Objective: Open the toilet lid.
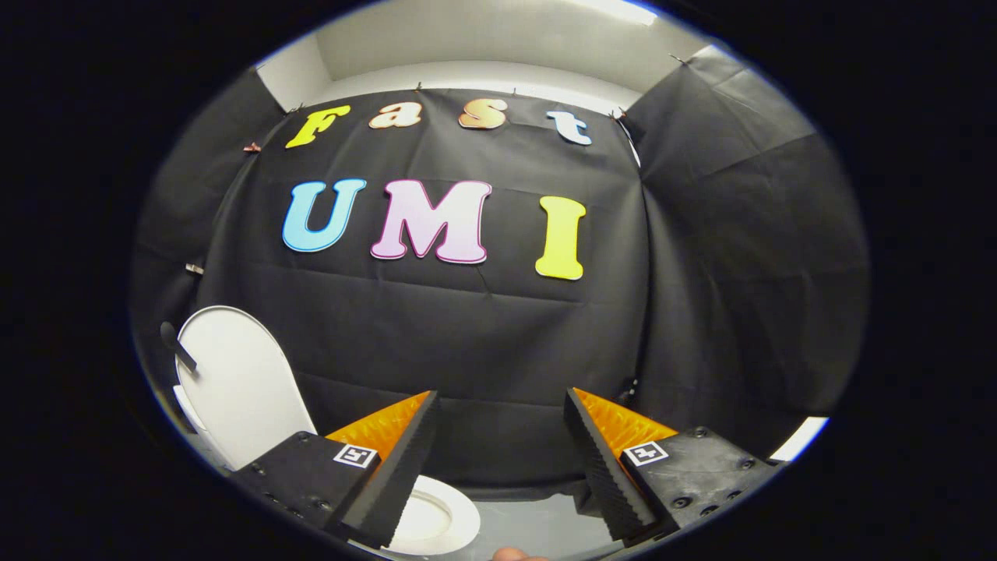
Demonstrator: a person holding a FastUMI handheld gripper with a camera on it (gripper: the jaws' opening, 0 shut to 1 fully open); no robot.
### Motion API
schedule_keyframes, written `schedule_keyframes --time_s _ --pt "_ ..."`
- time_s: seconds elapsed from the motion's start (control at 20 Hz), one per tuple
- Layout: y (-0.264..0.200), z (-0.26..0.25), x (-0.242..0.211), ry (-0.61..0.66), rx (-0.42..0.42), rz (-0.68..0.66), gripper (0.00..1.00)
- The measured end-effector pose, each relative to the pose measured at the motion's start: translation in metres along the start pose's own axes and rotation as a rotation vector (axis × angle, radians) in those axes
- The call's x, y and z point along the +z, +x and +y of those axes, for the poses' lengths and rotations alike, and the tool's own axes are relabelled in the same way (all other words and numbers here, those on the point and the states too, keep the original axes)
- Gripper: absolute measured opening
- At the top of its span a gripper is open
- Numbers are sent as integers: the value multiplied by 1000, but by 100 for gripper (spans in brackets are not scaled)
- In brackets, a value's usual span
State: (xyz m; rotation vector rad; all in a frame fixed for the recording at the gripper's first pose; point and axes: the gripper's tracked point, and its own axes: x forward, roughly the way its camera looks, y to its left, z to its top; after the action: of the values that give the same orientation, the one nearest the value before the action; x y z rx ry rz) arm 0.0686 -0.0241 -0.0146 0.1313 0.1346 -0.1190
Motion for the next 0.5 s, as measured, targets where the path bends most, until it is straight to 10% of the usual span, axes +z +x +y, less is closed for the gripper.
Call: schedule_keyframes --time_s 0.5 --pt "-11 17 -18 -66 65 -53 99"
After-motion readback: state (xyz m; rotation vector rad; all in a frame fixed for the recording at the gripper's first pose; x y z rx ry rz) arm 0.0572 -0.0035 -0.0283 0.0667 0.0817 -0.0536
